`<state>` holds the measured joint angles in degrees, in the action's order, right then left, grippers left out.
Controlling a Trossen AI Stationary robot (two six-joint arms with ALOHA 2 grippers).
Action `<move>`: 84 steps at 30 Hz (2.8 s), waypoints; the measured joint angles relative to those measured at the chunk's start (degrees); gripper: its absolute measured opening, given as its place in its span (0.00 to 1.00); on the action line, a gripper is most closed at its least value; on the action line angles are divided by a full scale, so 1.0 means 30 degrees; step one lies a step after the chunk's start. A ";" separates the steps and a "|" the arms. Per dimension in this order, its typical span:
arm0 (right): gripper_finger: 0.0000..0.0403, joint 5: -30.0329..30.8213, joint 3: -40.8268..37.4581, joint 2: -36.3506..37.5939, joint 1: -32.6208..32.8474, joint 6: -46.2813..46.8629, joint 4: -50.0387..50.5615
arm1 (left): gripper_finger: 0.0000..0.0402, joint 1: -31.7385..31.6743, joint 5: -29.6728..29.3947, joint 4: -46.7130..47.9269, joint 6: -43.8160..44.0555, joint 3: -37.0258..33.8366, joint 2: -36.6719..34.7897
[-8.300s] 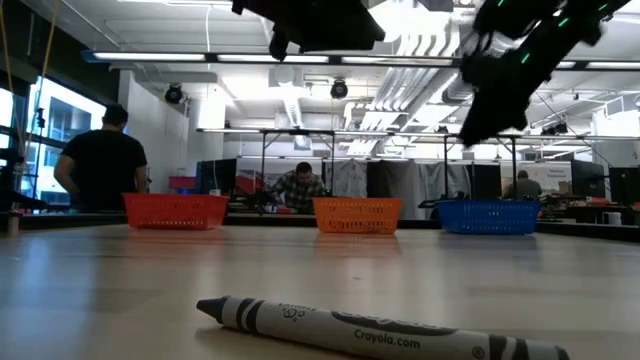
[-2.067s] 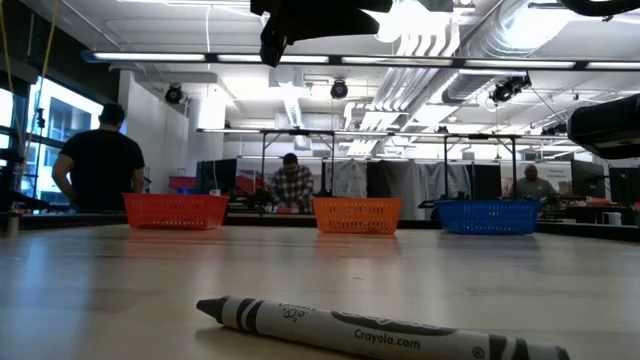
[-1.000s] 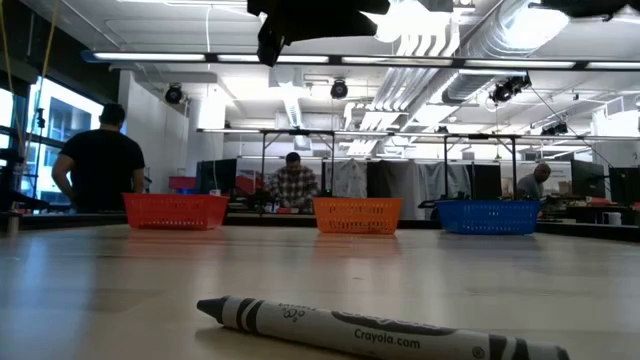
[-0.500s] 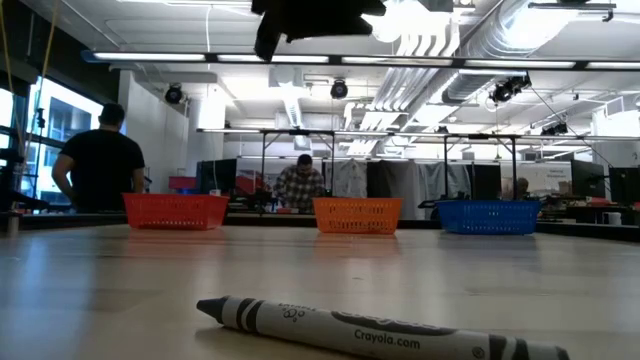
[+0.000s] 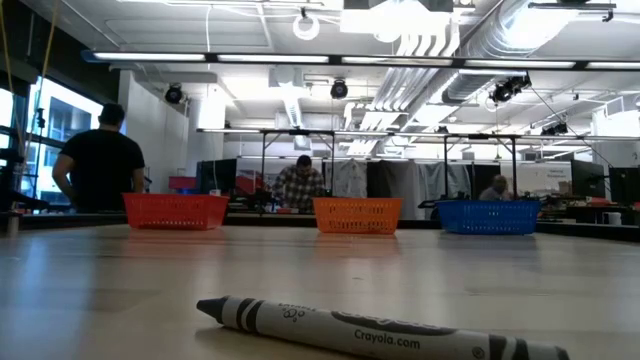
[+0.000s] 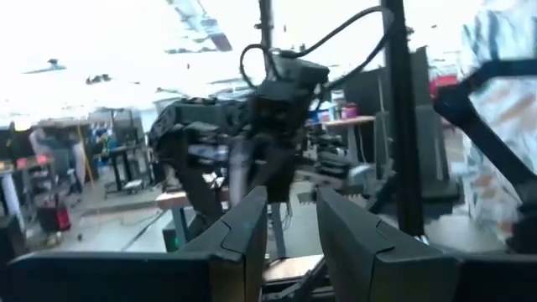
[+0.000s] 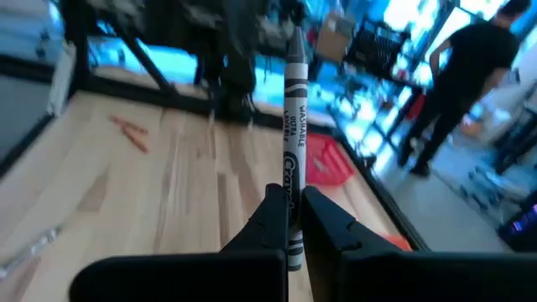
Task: Sort crayons
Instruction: Put the gray crayon into the red bin
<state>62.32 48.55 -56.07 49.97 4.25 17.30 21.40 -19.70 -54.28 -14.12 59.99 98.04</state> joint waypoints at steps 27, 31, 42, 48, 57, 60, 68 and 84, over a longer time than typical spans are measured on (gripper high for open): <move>0.02 -0.8861 -0.4754 0.0938 -0.4281 -0.7455 -1.3508 | 0.33 -0.1897 0.1963 0.1623 -0.0175 0.4248 0.2830; 0.02 -0.9182 -0.4754 0.0938 -0.4281 -0.7429 -1.3493 | 0.37 -0.1945 0.2243 0.1669 0.0404 0.4262 0.2805; 0.02 -0.9456 -0.4747 0.0924 -0.4503 -0.7442 -1.3747 | 0.42 -0.2007 0.2937 0.1485 0.1141 0.4262 0.2805; 0.02 -0.9543 -0.4747 0.0924 -0.4974 -0.7400 -1.3733 | 0.42 -0.1999 0.2941 0.1506 0.1148 0.4262 0.2805; 0.02 -1.0626 -0.4747 0.0924 -0.5076 -0.7371 -1.3696 | 0.42 -0.2005 0.2914 0.1535 0.1148 0.4262 0.2805; 0.02 -1.0656 -0.4747 0.0924 -0.5076 -0.7371 -1.3696 | 0.42 -0.1999 0.2900 0.1535 0.1148 0.4262 0.2805; 0.02 -1.0649 -0.4747 0.0829 -0.5079 -0.7371 -1.3772 | 0.42 -0.1999 0.2892 0.1542 0.1163 0.4262 0.2805; 0.02 -1.2082 -0.4740 -0.0686 -0.6939 -0.7400 -1.5255 | 0.42 -0.2131 0.2871 0.1513 0.1307 0.4255 0.2805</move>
<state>26.07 34.33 -58.13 29.15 -17.96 -28.47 15.00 -11.09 -49.74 -10.20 72.75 106.45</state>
